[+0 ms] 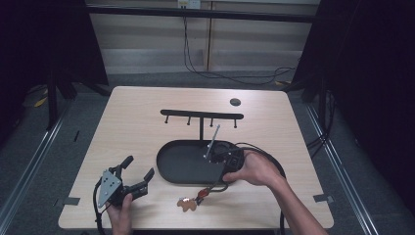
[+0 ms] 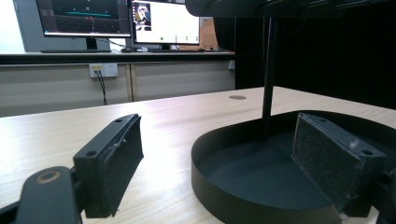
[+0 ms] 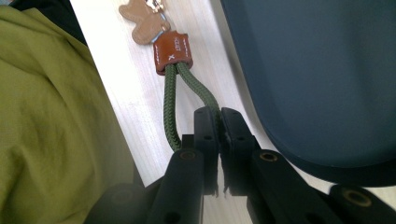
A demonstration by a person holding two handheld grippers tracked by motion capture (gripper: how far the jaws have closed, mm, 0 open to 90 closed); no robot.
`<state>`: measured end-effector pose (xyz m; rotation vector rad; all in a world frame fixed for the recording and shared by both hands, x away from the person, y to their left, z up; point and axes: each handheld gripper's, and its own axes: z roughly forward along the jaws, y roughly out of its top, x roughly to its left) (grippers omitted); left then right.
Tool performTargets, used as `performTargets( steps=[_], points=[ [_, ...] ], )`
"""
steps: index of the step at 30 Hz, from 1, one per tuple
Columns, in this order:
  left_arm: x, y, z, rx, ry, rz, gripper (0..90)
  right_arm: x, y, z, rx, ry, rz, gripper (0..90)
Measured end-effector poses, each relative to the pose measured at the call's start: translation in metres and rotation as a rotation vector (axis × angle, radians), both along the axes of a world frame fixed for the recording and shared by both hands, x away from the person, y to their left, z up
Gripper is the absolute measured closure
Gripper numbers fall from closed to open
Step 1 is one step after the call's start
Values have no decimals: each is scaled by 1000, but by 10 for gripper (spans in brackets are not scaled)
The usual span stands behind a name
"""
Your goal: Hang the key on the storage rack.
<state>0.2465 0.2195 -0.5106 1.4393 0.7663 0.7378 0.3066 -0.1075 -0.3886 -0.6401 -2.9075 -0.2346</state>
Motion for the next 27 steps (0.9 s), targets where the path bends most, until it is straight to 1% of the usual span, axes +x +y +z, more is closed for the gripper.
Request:
performTargets(
  steps=[1, 3, 5, 10, 11, 12, 14, 15, 16, 17, 21, 22, 23, 27],
  points=[
    [0, 0, 0, 0, 0, 0, 159, 0, 1, 4, 4, -5, -3, 859],
    [0, 0, 0, 0, 0, 0, 158, 1, 3, 7, -1, -13, 2, 860],
    [0, 0, 0, 0, 0, -1, 158, 1, 3, 8, -2, -9, -3, 860],
    [0, 0, 0, 0, 0, -1, 159, 1, 7, 15, -1, -4, 18, 860],
    [0, 0, 0, 0, 0, -1, 158, 1, 8, 17, -5, 4, 4, 860],
    [0, 0, 0, 0, 0, -1, 158, 1, 8, 17, -5, 4, 4, 860],
    [0, 0, 0, 0, 0, -1, 159, 3, 8, 21, -9, -7, 3, 860],
    [0, 0, 0, 0, 0, -2, 158, 4, 7, 25, -4, -13, -3, 860],
    [0, 0, 0, 0, 0, -2, 159, 4, 7, 25, -4, -13, -3, 860],
    [0, 0, 0, 0, 0, -2, 159, 4, 8, 30, -6, -14, -9, 861],
    [0, 0, 0, 0, 0, -1, 158, 5, 9, 36, -1, -17, -3, 860],
    [0, 0, 0, 0, 0, -2, 158, 5, 10, 40, -12, -19, -8, 861],
    [0, 0, 0, 0, 0, -2, 158, 6, 10, 41, -3, -27, -10, 861],
    [0, 0, 0, 0, 0, -2, 158, 6, 11, 48, -8, -26, -7, 861]
  ],
)
